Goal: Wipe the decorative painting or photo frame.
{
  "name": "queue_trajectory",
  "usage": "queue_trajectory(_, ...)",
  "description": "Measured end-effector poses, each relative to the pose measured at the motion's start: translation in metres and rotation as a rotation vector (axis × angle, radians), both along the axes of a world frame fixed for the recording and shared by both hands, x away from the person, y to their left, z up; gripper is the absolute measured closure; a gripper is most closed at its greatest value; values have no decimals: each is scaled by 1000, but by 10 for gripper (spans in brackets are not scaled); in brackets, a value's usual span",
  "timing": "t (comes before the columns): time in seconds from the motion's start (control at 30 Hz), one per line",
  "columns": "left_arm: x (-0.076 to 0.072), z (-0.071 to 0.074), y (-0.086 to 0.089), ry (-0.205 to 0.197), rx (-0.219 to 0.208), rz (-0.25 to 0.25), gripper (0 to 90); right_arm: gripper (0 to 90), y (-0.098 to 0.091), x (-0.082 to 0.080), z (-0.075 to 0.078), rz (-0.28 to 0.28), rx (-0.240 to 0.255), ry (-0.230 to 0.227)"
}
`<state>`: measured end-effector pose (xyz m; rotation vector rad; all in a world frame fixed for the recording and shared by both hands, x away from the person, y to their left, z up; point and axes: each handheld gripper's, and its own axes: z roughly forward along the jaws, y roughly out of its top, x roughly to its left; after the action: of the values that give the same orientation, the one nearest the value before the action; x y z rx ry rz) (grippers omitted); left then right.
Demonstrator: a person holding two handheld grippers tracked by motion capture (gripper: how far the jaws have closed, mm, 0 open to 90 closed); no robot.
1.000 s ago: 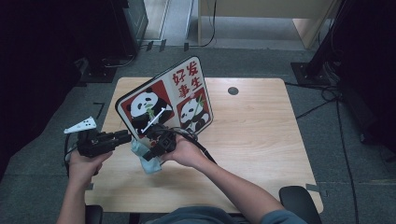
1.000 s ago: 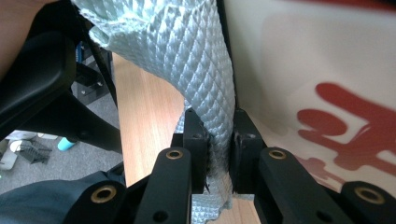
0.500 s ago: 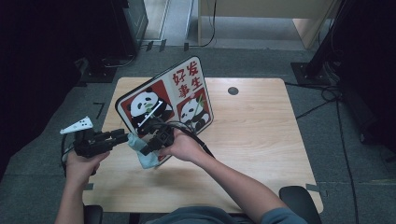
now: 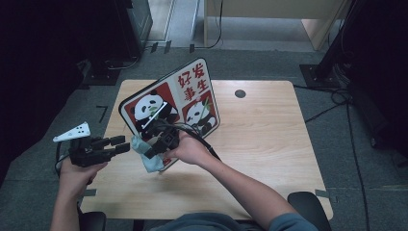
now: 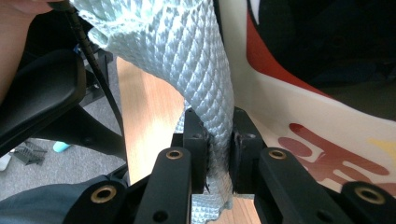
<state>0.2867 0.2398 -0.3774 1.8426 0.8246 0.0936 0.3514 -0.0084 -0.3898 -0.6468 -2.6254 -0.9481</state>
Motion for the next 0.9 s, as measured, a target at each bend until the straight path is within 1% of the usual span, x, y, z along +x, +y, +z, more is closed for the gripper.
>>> queue_trajectory(0.1, -2, 2, -5, -3, 1, -39, 525, 798, 0, 0, 0, 2, -1, -1)
queue_trajectory(0.13, -3, 2, -8, -7, 7, -51, 524, 799, 1, 0, 0, 0, -2, -1)
queue_trajectory(0.27, -1, 0, -17, 2, 14, -76, 521, 799, 2, 0, 0, -2, -6, -3)
queue_trajectory(0.37, 0, -2, -22, 7, 31, -73, 524, 799, 2, 0, 0, -2, -9, -6)
queue_trajectory(0.4, 1, -4, -24, 4, 37, -57, 536, 799, 2, 0, 0, -1, -9, -5)
queue_trajectory(0.47, 2, -4, -25, 11, 35, -44, 587, 799, 3, -1, 0, 2, -7, -10)
queue_trajectory(0.53, 2, -4, -24, 4, 36, -34, 634, 799, 4, -2, 0, 5, -6, -12)
queue_trajectory(0.57, 2, -4, -24, 4, 36, -35, 673, 799, 4, -2, 0, 7, -3, -15)
queue_trajectory(0.67, 1, -4, -25, 0, 43, -41, 737, 799, 6, -3, 0, 13, -3, -19)
queue_trajectory(0.7, 1, -3, -24, -3, 48, -37, 748, 799, 6, -3, 0, 14, -1, -20)
queue_trajectory(0.77, 1, -3, -23, -4, 40, -37, 773, 798, 6, -4, 0, 20, 3, -25)
queue_trajectory(0.9, 0, -3, -17, -3, 37, -26, 788, 794, 3, -6, 2, 22, 19, -39)
